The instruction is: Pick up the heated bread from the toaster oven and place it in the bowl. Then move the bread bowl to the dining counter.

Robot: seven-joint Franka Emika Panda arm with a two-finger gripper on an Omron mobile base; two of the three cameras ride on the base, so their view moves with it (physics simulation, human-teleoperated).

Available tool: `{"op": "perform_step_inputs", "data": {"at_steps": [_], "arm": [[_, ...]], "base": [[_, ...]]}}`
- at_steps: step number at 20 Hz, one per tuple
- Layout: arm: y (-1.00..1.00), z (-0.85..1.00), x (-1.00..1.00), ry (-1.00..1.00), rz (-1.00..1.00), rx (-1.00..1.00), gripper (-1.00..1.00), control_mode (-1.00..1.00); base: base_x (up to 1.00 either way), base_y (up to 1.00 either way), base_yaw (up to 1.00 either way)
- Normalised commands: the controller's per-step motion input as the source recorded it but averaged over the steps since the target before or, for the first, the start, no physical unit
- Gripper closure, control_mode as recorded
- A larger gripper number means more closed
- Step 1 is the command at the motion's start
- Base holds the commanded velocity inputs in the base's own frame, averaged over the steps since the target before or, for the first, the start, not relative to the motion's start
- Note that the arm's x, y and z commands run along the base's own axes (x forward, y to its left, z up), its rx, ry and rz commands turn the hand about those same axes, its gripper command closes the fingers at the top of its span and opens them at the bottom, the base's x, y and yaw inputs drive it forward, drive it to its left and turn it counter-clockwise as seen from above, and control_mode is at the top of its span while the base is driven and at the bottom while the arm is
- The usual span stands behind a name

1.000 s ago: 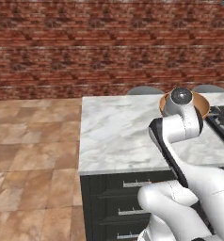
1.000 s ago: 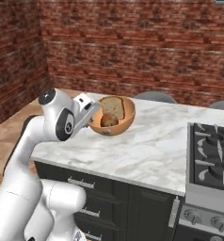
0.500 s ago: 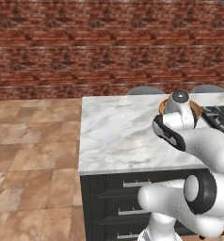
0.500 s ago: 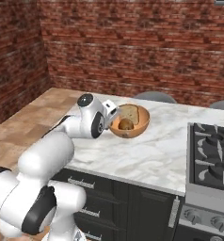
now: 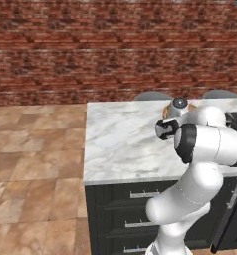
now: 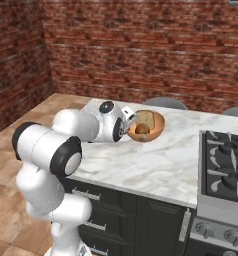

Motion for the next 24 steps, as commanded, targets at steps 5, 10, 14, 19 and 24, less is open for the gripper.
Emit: {"op": "perform_step_inputs", "data": {"at_steps": [5, 10, 14, 19, 24], "arm": [[-0.20, -0.56, 0.99, 0.00, 0.00, 0.00, 1.00, -1.00], [-0.06, -0.49, 0.80, 0.03, 0.00, 0.00, 1.00, -1.00], [0.06, -0.01, 0.16, 0.01, -0.01, 0.00, -1.00, -1.00], [0.32, 0.53, -0.02, 0.00, -0.03, 0.00, -1.00, -1.00], [0.56, 1.00, -0.58, -0.05, -0.04, -0.04, -1.00, -1.00]], "base": [[0.00, 0.00, 0.00], [0.00, 0.00, 0.00], [0.00, 0.00, 0.00], [0.00, 0.00, 0.00], [0.00, 0.00, 0.00]]}}
